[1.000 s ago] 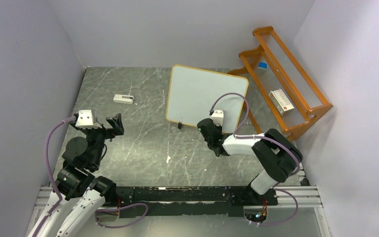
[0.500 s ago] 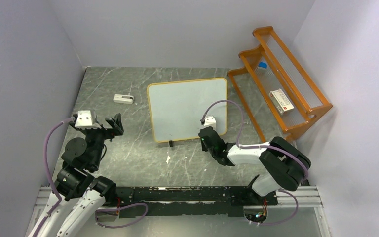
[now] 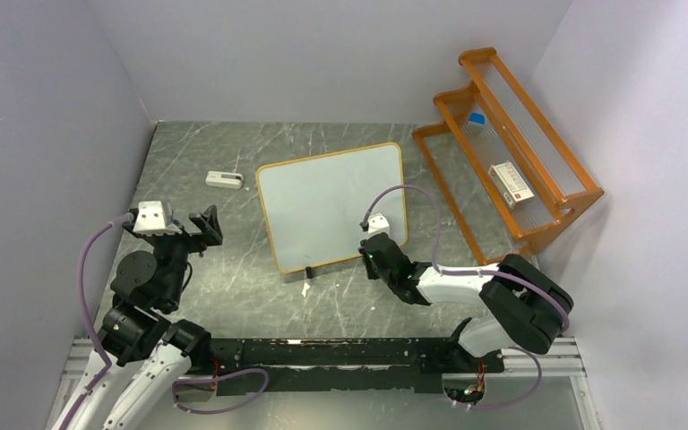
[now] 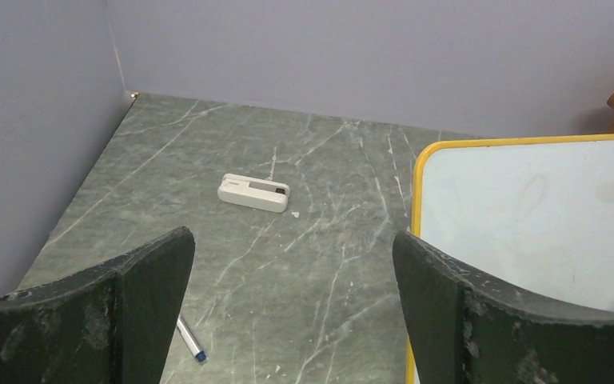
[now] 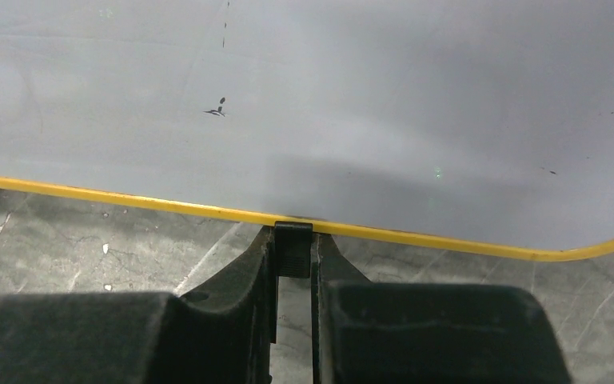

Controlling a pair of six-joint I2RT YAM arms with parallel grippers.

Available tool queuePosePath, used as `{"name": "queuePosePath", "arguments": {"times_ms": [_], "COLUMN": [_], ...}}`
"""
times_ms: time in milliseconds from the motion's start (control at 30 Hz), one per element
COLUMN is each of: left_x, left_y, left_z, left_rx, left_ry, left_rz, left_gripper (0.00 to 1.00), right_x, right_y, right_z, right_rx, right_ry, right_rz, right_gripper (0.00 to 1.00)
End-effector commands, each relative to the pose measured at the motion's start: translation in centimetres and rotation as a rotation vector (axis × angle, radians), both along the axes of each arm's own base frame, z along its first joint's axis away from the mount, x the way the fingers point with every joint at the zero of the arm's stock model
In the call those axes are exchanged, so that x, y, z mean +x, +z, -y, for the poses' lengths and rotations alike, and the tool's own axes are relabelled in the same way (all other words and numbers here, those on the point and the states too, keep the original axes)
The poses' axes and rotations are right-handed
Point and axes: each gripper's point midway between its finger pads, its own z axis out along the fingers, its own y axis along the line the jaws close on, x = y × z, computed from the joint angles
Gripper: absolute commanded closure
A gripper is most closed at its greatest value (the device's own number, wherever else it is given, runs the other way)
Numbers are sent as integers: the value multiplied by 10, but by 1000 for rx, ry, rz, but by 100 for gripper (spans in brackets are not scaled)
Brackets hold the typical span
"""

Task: Write a sentence on the whiteboard
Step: Move the whiteboard stand to the center of the board.

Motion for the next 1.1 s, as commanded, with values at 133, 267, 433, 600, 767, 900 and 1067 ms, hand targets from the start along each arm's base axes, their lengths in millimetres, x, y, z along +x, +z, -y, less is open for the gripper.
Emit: {"name": "queuePosePath", "arguments": {"times_ms": [133,267,433,600,767,900,1067], "left_x": [-1,0,2,9,17,23,27], "left_y": [4,3,1,-4,-14,-26,-39], "left_z": [-7,-8,-11,-14,-21,-25,-32], "left_rx": [-4,-7,-9,-8,-18,-12,-5], "left_ry": [36,47,74,112,193,259,342], "left_rz": [10,4,-10,-45,-105,-174,-257], "left_gripper": [2,2,2,2,2,2,0], "right_x": [-1,-2,-2,-5,-2,1,5], "right_y": [6,13,28,56,103,124,162], "right_z": [-7,-5,0,10,29,60,85], "right_rx": [19,40,55,118,201,153,115], "right_ry": [18,8,-9,-61,-171,-341,-540], "right_rz": [14,29,50,86,168,175,175], "right_gripper": [82,71,57,31,0,0,0]}}
